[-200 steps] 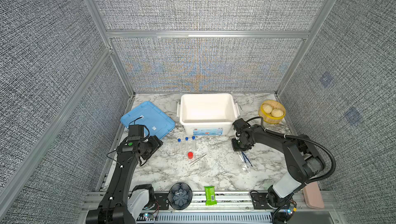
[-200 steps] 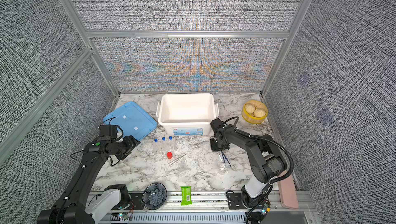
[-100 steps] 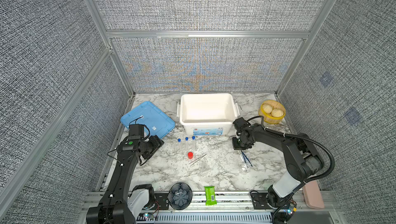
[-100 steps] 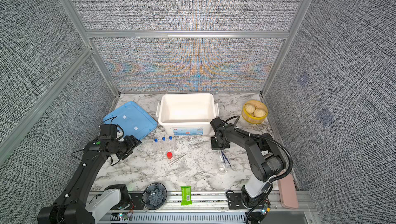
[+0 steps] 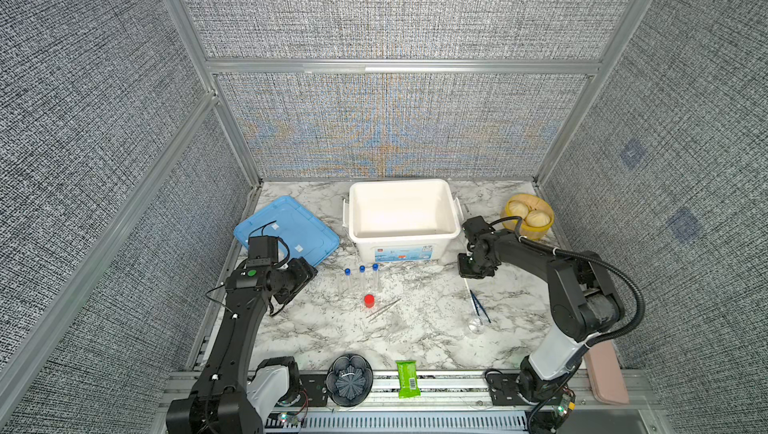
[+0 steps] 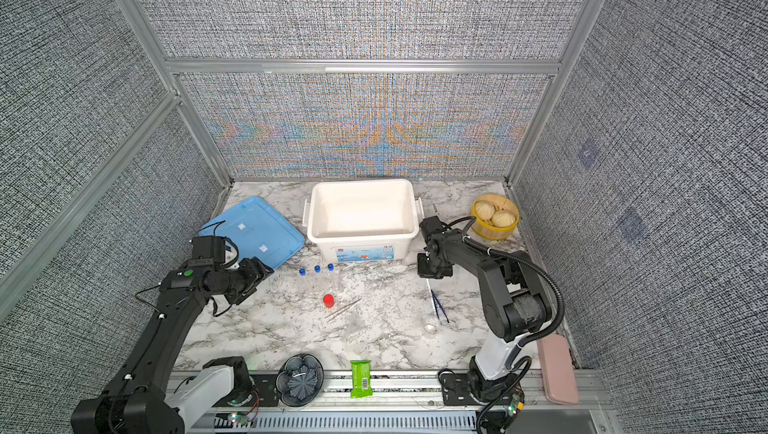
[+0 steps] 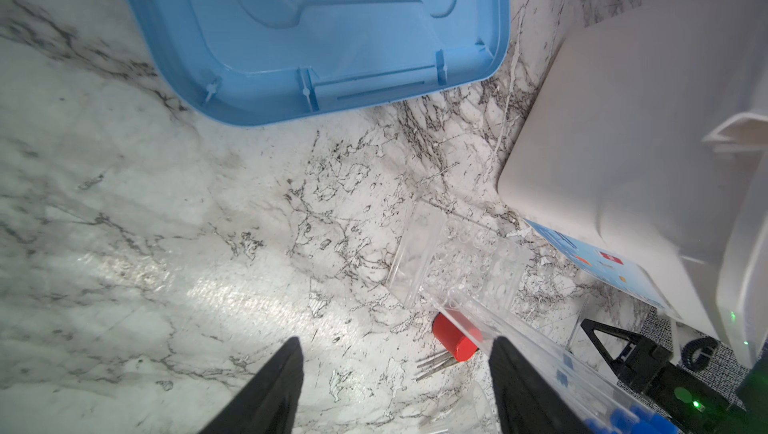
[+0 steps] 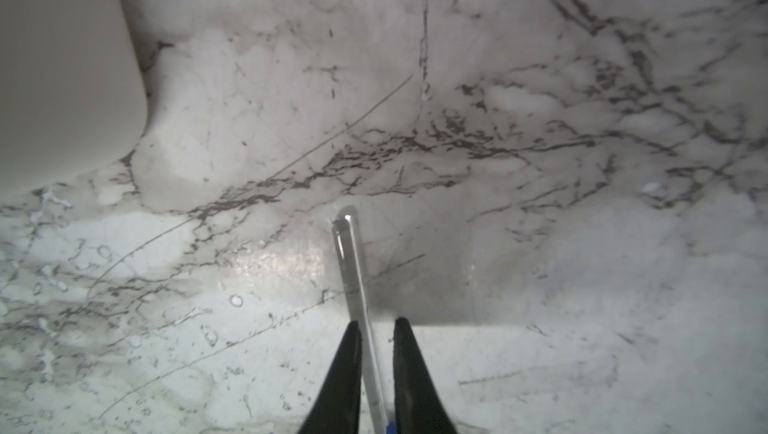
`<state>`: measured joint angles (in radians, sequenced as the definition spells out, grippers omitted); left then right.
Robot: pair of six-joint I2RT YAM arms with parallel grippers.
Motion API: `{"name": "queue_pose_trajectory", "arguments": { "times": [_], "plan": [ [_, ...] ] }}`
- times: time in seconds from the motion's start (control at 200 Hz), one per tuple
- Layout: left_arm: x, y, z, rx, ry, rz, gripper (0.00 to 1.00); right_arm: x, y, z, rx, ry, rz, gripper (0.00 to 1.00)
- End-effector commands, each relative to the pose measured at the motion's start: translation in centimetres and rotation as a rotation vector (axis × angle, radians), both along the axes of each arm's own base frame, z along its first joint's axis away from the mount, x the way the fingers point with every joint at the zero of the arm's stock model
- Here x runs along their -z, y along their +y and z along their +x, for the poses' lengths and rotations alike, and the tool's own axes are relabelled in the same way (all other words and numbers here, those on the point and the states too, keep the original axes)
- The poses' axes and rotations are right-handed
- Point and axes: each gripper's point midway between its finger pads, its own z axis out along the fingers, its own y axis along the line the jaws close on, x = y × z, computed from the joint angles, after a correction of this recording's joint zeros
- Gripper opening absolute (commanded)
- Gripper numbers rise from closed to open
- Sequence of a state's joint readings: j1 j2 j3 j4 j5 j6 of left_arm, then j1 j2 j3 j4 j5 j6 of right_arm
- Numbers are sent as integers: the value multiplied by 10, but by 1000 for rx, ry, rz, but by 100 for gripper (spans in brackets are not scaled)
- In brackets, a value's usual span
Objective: Organize the chemistry lab equipment
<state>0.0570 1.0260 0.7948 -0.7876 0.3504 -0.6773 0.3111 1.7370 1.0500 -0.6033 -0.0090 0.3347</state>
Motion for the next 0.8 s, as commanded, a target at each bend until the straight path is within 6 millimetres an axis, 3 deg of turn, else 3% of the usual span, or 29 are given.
{"name": "queue_pose_trajectory", "arguments": {
  "times": [0.0,0.22,0.425,0.695,0.795],
  "plan": [
    [-3,1,-1,19,-8,11,73,1,-7,-3,3,29,-5,17],
    [-5,3,-4,29,-8,29,73,-1,1,-1,-13,62,48,22],
    [-7,3,-6,29,-23,35,73,10,-10,-4,22,140,-16,23],
    [-12,5,-8,47,-32,57,73,21,-21,-3,20,216,-96,13],
    [-15,7,-9,49,-35,71,73,22,-22,1,18,219,-96,5]
  ]
}}
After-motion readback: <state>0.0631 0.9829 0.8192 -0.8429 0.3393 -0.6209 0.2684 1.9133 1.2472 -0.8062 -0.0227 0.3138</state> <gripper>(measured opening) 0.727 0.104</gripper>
